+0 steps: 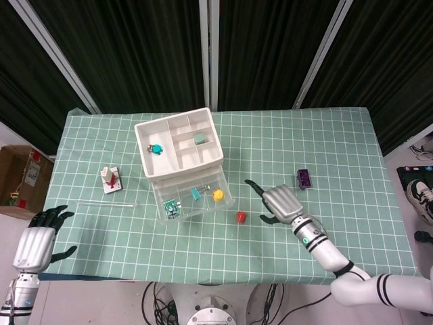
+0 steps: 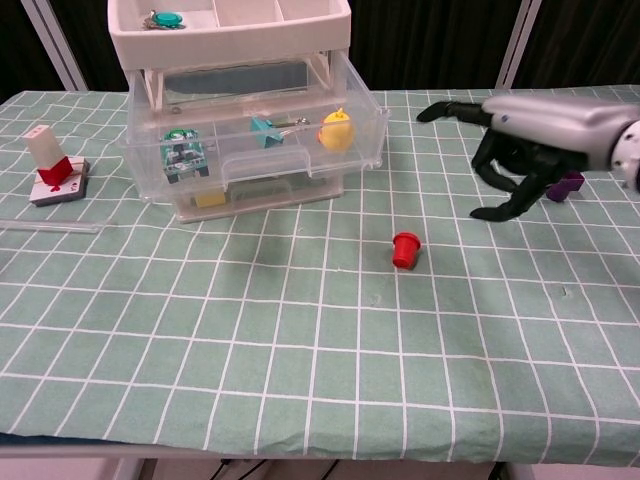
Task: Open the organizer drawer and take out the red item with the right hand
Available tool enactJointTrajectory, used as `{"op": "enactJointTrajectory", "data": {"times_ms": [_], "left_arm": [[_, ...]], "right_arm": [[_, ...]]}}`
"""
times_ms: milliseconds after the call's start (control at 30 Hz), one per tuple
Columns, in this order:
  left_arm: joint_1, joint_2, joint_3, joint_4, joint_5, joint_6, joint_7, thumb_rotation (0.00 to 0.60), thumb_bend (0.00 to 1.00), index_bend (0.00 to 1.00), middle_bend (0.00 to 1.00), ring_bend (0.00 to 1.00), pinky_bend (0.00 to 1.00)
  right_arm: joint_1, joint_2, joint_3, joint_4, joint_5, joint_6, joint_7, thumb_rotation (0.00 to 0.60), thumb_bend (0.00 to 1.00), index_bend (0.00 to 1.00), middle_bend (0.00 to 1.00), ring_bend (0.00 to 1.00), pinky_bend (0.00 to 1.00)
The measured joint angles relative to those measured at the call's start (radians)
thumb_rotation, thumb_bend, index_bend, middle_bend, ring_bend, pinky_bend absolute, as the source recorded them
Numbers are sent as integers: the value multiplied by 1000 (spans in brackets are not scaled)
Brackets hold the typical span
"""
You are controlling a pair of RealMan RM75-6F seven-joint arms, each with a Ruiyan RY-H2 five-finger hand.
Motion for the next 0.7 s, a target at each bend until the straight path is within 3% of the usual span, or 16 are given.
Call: {"op": "enactJointTrajectory", "data": {"times_ms": [100,167,200,300,467,700], "left_arm": [[-4,-2,-5,2,-2,-1,0,600,0,266,173,167,210],[-5,-2,-7,0,-3,0,4,600,0,267,174,167,210],[-5,-2,-8,-2,-4,1,7,600,0,267,174,167,210],[-5,2,-9,-13,-8,1,17,600,0,266,174,167,210],[-1,12,-7,-33,-20,-2,34,600,0,267,174,167,210],[-1,14,-12,-48,-41,-10,48,600,0,266,174,167,210]], "right_arm": [[-78,64,-10,-36,-54,128,18,600,162,29,266,211,347],[-142,112,-19,-59,-95,220,41,600,162,14,137,46,110],[-170,132,-24,-66,-113,259,52,600,162,6,98,13,48],[-269,188,-40,-84,-167,383,83,600,162,0,22,0,0],[-429,251,-74,-86,-236,543,124,600,162,0,6,0,0],[-547,288,-111,-69,-286,583,179,600,176,0,7,0,0]]}}
